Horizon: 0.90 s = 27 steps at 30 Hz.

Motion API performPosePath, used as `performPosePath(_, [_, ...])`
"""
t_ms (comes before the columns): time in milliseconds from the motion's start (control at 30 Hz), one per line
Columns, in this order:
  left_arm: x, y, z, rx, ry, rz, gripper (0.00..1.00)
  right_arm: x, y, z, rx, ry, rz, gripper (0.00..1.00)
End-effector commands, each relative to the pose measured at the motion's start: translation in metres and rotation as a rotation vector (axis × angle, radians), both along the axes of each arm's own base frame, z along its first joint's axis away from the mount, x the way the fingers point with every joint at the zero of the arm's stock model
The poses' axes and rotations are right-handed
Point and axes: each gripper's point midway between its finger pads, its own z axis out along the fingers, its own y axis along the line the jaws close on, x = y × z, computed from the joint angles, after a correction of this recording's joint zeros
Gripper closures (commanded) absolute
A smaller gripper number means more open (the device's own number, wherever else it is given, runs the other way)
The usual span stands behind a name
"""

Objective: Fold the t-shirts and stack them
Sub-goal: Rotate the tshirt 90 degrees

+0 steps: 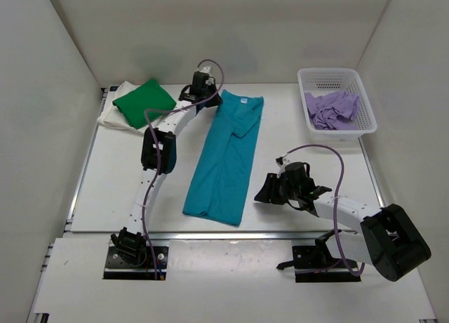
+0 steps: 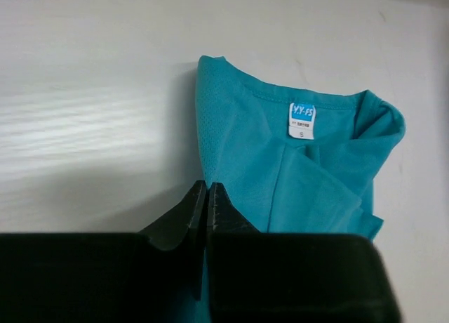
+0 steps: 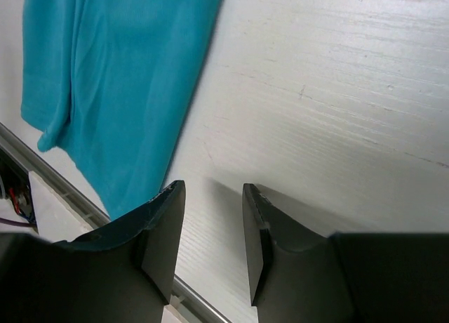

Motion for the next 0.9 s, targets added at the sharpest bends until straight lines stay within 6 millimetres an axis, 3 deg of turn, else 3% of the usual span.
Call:
performPosePath(0, [0.032, 0.055, 0.064, -0.048, -0.094, 0.169, 0.85, 0.006, 0.007, 0.013, 0.006, -0.04, 0.036, 0.64])
performPosePath(33, [0.034, 0.065, 0.062, -0.042, -0.081, 0.213, 0.81, 0.005, 0.007, 0.013, 0.001, -0.039, 0.041, 0.64])
performPosePath(67, [0.034, 0.072, 0.06, -0.05, -0.067, 0.228, 0.7, 0.006, 0.008, 0.013, -0.003, -0.041, 0.045, 0.63])
performPosePath(133, [0.031, 0.071, 0.055, -0.087, -0.037, 0.186, 0.56, 0.005, 0.013, 0.014, -0.012, -0.046, 0.062, 0.61])
performPosePath(267, [0.015, 0.08, 0.056, -0.043, 0.007, 0.174, 0.41, -0.001, 0.026, 0.021, 0.031, -0.052, 0.103, 0.56])
performPosePath(300, [0.007, 0.08, 0.071, -0.018, -0.013, 0.163, 0.39, -0.003, 0.027, 0.018, 0.041, -0.033, 0.092, 0.54])
performPosePath(367, [-0.013, 0.102, 0.085, 0.019, -0.03, 0.199, 0.33, -0.008, 0.036, 0.018, 0.043, -0.044, 0.122, 0.53])
performPosePath(400, [-0.021, 0.104, 0.09, 0.009, -0.038, 0.203, 0.3, -0.007, 0.039, 0.02, 0.041, -0.056, 0.119, 0.53])
performPosePath(433, [-0.037, 0.113, 0.098, -0.039, -0.05, 0.207, 0.29, -0.011, 0.038, 0.013, 0.02, -0.041, 0.116, 0.53])
performPosePath(467, [-0.043, 0.126, 0.136, -0.097, -0.113, 0.227, 0.26, -0.011, 0.04, 0.014, 0.03, -0.043, 0.111, 0.54])
performPosePath(500, [-0.06, 0.133, 0.111, -0.094, -0.057, 0.227, 0.28, -0.014, 0.039, 0.009, 0.026, -0.029, 0.102, 0.54])
performPosePath(533, [-0.082, 0.14, 0.114, -0.101, -0.039, 0.232, 0.32, -0.013, 0.038, 0.009, 0.03, -0.039, 0.095, 0.54])
performPosePath(567, [-0.106, 0.142, 0.104, -0.08, 0.0, 0.224, 0.32, -0.013, 0.035, 0.006, 0.017, -0.046, 0.076, 0.54])
performPosePath(667, [-0.17, 0.13, 0.09, -0.06, 0.081, 0.168, 0.34, -0.015, 0.027, -0.002, -0.008, -0.046, 0.048, 0.54])
performPosePath(700, [-0.187, 0.121, 0.101, -0.066, 0.062, 0.135, 0.35, -0.014, 0.026, -0.003, 0.0, -0.036, 0.043, 0.53])
performPosePath(733, [-0.209, 0.128, 0.073, -0.026, 0.128, 0.144, 0.35, -0.014, 0.027, -0.001, 0.007, -0.031, 0.033, 0.54])
performPosePath(800, [-0.253, 0.134, 0.055, 0.027, 0.154, 0.151, 0.35, -0.019, 0.026, -0.003, 0.006, -0.03, 0.032, 0.54])
performPosePath(833, [-0.259, 0.142, 0.062, 0.012, 0.133, 0.177, 0.35, -0.02, 0.023, -0.005, 0.009, -0.026, 0.013, 0.54])
performPosePath(867, [-0.28, 0.148, 0.041, 0.026, 0.183, 0.174, 0.34, -0.022, 0.022, -0.007, 0.01, -0.022, 0.012, 0.54])
